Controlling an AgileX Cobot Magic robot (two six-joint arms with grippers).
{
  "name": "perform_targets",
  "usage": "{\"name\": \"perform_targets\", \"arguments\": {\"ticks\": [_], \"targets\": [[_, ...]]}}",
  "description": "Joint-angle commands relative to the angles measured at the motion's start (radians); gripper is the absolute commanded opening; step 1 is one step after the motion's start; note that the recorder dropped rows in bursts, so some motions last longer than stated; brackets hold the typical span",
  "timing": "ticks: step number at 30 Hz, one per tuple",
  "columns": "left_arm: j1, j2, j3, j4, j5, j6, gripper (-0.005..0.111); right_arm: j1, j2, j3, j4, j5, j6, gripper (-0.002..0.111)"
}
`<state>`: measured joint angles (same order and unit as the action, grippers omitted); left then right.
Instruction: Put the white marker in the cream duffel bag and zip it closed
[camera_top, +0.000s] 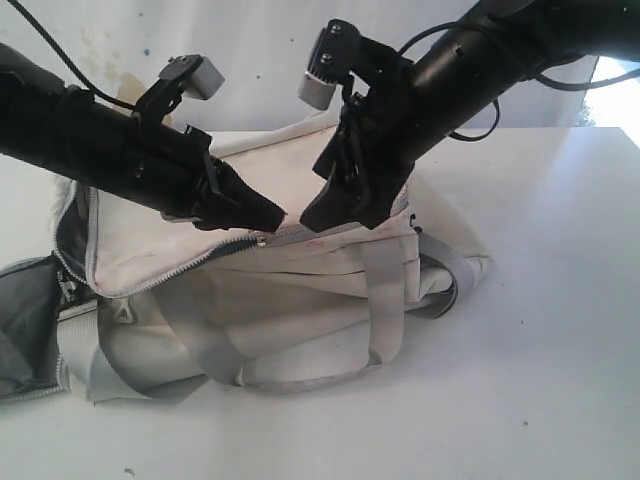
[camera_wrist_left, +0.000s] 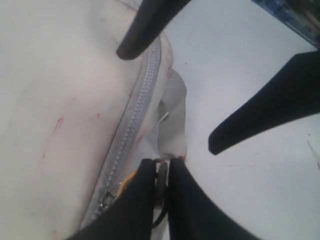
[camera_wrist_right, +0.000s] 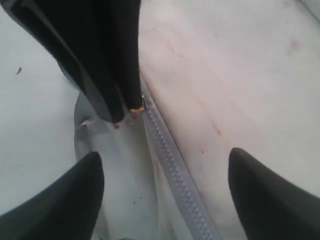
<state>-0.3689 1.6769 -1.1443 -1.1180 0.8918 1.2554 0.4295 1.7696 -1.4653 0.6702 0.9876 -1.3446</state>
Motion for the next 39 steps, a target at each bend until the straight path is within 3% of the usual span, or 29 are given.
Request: {"name": "perform_targets", "arguments": {"ticks": [1, 8, 20, 24, 34, 39], "targets": [[0.009, -0.006, -0.004, -0.002, 0.019, -0.007, 0.0, 0.026, -0.011, 0.0, 0.007, -0.039, -0.043, 0.064], [0.044, -0.006, -0.004, -0.042, 0.051, -0.033, 0.0, 0.058, 0.036, 0.002, 0.001, -0.048, -0.054, 0.058], [0.047, -0.006, -0.004, -0.136, 0.072, -0.048, 0.0, 0.078, 0.087, 0.015, -0.048, -0.107, -0.091, 0.057], [0.047, -0.006, -0.004, -0.137, 0.074, -0.048, 0.0, 0.078, 0.089, 0.023, -0.055, -0.122, -0.091, 0.046], [0.047, -0.006, -0.004, -0.131, 0.147, -0.076, 0.0, 0.078, 0.089, 0.023, -0.125, -0.124, -0.057, 0.0], [0.047, -0.014, -0.004, -0.057, 0.182, -0.132, 0.0, 0.078, 0.089, 0.023, -0.133, -0.146, -0.023, 0.0]]}}
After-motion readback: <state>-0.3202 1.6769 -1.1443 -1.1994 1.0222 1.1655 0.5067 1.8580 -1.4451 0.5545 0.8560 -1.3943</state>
